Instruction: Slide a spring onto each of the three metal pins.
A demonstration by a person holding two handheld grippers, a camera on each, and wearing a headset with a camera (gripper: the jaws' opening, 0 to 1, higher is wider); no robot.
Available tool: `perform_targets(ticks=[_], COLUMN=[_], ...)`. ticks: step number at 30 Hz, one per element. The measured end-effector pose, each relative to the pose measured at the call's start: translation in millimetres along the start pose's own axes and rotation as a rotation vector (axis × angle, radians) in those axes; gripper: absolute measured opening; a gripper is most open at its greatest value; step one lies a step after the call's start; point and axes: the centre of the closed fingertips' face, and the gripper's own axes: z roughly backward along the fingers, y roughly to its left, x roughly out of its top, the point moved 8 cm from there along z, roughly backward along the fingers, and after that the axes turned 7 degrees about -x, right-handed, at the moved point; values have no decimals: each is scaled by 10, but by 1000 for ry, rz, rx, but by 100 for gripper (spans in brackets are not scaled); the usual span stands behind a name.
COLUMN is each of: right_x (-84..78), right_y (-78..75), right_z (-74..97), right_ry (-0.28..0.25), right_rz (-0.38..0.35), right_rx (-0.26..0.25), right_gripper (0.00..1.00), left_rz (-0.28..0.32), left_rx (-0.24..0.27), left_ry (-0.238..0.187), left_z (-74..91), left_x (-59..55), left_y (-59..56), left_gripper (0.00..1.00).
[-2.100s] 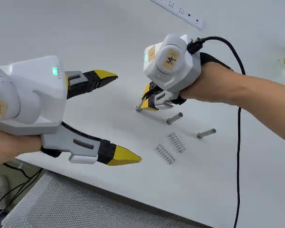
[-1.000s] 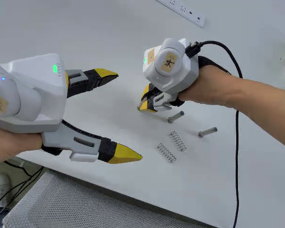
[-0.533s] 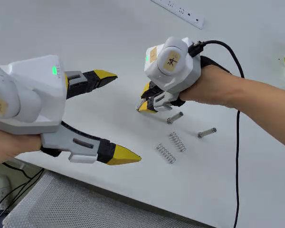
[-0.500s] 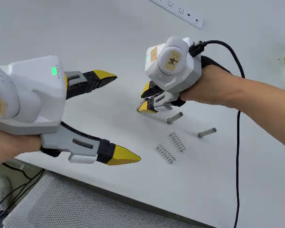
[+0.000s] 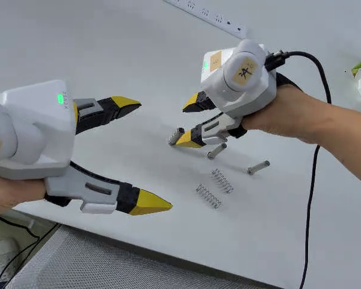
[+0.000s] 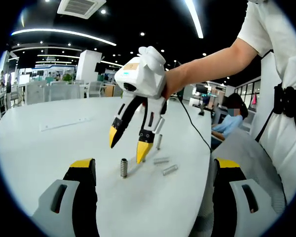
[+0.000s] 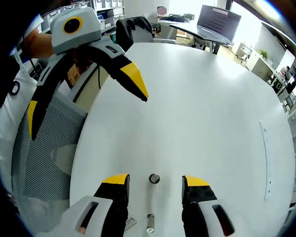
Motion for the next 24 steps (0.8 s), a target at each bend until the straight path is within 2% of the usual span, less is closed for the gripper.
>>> perform_targets(ticks=[2, 8, 18, 24], right_x=[-75, -152, -376, -609], right_y=[-2, 16, 188, 277], right_z=[18, 228, 609, 805], right_ry=[-26, -103, -206, -274], right_rz=[-18, -73, -167, -233], right_rx=[-17, -58, -125, -171], right_gripper=[44, 52, 66, 73], left_rz=[-4, -19, -53, -79], left_rx=[-2, -8, -21, -40], left_ry=[9, 27, 66, 98], left_z=[4, 13, -2, -48], left_x=[10, 53, 128, 170], left_y=[-9, -24, -67, -99], left_gripper=[98, 98, 98, 97])
